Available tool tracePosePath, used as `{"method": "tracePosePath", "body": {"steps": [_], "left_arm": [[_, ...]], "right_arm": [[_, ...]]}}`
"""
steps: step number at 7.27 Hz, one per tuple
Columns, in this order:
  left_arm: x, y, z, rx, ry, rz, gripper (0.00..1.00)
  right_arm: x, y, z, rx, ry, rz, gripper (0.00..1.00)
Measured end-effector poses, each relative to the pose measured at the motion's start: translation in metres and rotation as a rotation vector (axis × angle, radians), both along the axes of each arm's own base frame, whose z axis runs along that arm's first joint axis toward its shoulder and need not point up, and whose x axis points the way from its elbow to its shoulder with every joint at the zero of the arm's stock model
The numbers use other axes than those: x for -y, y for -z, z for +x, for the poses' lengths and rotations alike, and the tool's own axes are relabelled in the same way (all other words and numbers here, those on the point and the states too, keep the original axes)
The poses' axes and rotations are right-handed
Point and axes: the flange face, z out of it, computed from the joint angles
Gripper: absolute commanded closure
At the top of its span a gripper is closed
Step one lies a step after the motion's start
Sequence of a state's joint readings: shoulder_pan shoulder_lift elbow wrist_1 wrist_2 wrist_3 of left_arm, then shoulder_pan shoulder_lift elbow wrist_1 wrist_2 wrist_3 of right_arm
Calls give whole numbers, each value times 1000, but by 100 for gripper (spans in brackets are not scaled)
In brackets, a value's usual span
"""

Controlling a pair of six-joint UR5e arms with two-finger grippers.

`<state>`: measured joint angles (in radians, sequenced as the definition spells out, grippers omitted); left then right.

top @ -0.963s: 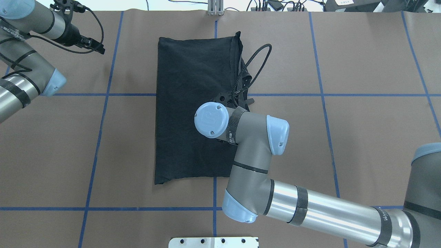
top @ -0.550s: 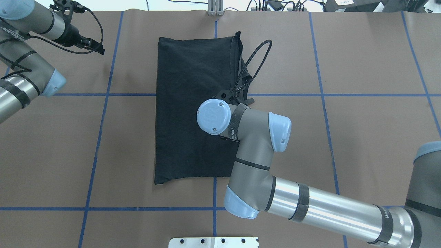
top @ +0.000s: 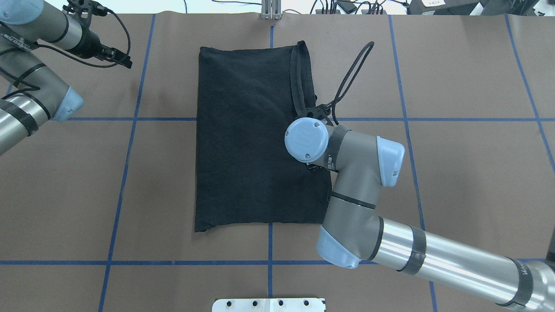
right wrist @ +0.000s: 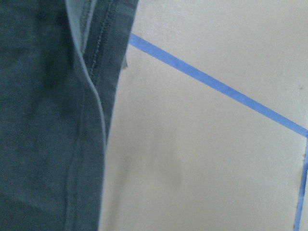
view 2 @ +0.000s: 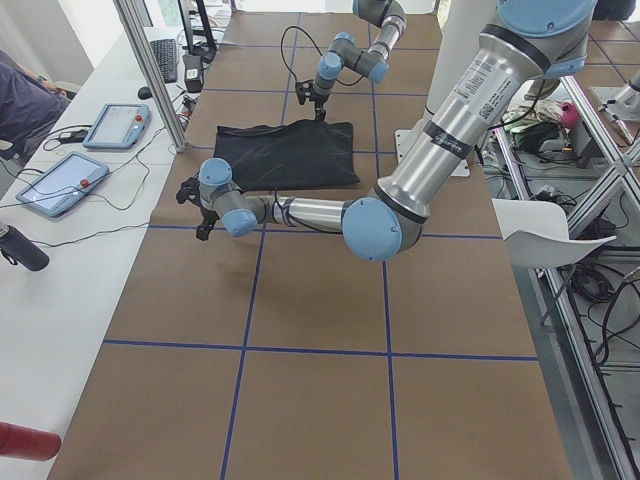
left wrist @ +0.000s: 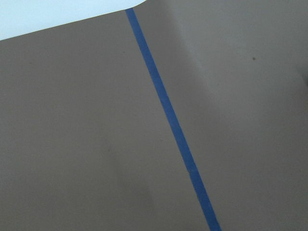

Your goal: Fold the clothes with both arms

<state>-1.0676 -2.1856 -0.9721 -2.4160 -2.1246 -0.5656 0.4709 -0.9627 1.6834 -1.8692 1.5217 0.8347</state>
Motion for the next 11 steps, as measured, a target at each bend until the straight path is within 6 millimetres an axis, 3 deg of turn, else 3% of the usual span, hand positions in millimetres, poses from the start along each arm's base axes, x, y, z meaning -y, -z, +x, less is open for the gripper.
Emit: {"method": "tracePosePath", "body": {"steps": [2,4,5,7,9,11], "left_arm": [[0,-1,0,1,0,0,0],[0,-1,0,1,-1,0,0],[0,-1,0,1,-1,0,0],[0,-1,0,1,-1,-1,0],[0,-2,0,2,-1,-2,0],[0,-2,0,2,-1,-2,0]], "right_arm": [[-11,-16,22,3,8,3,0],[-7,7,28,46,-5,15,0],[10,35,18,75,-28,20,0],[65,84,-18,104,-87,13,0],[128,87,-61,131,-132,24,0],[171,74,-84,123,-151,24,0]]}}
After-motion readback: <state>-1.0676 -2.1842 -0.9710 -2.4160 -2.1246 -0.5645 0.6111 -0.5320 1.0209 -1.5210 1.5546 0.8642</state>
